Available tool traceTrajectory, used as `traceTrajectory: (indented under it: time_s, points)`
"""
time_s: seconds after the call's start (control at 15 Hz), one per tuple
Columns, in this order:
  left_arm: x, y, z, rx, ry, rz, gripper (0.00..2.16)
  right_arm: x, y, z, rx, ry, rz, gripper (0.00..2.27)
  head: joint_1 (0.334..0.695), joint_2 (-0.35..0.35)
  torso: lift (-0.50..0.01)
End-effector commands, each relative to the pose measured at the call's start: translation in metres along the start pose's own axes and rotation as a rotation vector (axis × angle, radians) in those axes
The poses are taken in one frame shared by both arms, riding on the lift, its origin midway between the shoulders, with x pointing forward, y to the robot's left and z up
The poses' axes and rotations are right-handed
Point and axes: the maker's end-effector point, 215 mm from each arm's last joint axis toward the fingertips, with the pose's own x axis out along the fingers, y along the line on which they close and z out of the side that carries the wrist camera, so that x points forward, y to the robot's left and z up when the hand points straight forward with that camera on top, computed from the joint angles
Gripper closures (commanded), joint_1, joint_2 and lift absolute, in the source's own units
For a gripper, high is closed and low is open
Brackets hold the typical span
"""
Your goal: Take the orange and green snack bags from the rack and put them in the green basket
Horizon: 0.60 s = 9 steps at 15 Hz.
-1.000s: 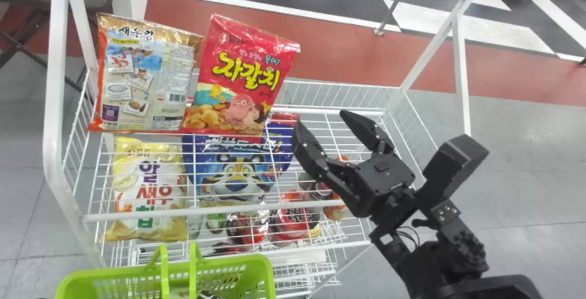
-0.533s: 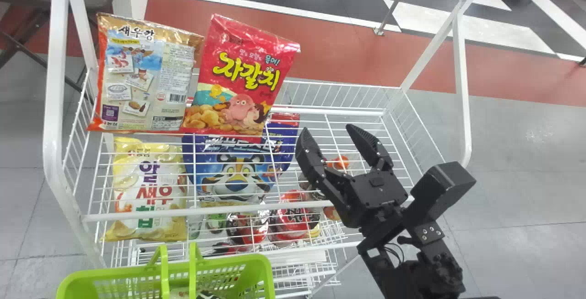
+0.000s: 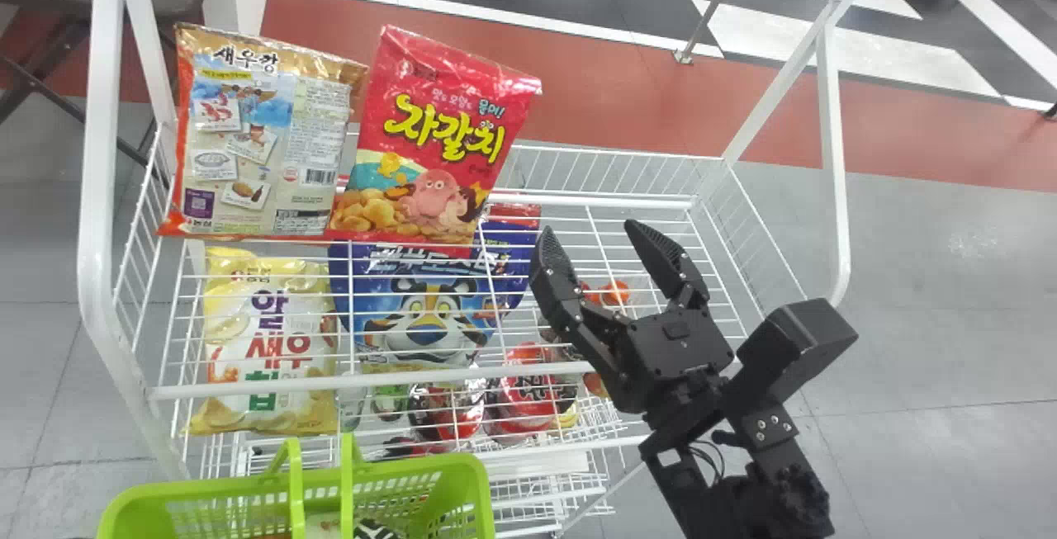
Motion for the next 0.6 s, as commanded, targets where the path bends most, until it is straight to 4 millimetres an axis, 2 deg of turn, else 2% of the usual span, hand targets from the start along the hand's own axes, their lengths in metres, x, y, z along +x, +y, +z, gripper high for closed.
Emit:
traceTrajectory:
  time_s: [0.0,0.53]
  points:
    - [0.0005,0.0001,0.001,0.005,-0.001,0.001,2.15,-0.0001,-0.0005,0.0008,-0.002,-0.001,-0.002,0.16,0.695,-0.35,0.0]
    - [0.0016,-0.0014,0.0006,0.007,0.002,-0.004,2.15,-0.0013,0.0042,0.0023,0.001,0.001,0.005,0.16,0.695,-0.35,0.0]
